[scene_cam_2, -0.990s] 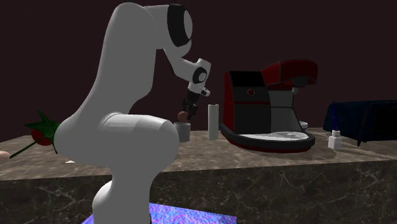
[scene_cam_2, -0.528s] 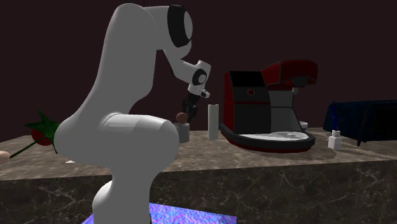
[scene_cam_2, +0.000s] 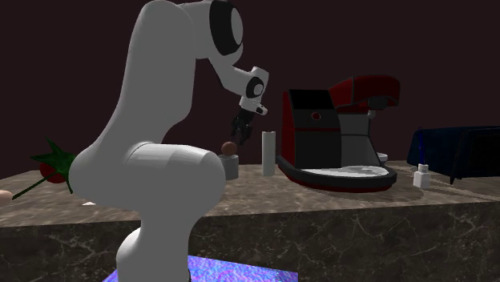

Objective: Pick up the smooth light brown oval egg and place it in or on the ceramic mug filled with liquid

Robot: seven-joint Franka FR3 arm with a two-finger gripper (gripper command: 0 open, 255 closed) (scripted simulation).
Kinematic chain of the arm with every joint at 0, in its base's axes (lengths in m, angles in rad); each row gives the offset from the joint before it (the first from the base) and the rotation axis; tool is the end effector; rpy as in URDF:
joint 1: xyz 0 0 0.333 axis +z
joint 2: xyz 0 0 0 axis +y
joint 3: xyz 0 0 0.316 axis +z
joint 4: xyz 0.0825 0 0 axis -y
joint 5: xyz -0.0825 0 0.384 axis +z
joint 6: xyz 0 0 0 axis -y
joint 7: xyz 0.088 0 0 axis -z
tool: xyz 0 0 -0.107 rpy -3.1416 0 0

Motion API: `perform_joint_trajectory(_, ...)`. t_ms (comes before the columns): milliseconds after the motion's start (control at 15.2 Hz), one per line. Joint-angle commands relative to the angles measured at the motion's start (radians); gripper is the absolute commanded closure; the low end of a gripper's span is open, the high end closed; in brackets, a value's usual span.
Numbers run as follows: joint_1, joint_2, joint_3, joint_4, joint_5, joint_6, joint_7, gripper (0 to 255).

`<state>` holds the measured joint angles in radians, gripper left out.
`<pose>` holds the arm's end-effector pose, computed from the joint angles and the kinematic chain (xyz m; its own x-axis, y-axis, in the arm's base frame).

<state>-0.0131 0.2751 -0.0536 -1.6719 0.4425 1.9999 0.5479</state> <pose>0.6488 -0.0142 0.4535 0.7160 -0.6732 -0.1848 -0.6895 -0.6404 -0.3384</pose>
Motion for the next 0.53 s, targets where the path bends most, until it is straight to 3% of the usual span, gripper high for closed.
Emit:
perform_joint_trajectory(0, -0.007, -0.009, -0.004, 0.010, -0.003, -0.023, -0.002, 0)
perform_joint_trajectory(462, -0.007, -0.009, -0.004, 0.010, -0.003, -0.023, -0.002, 0)
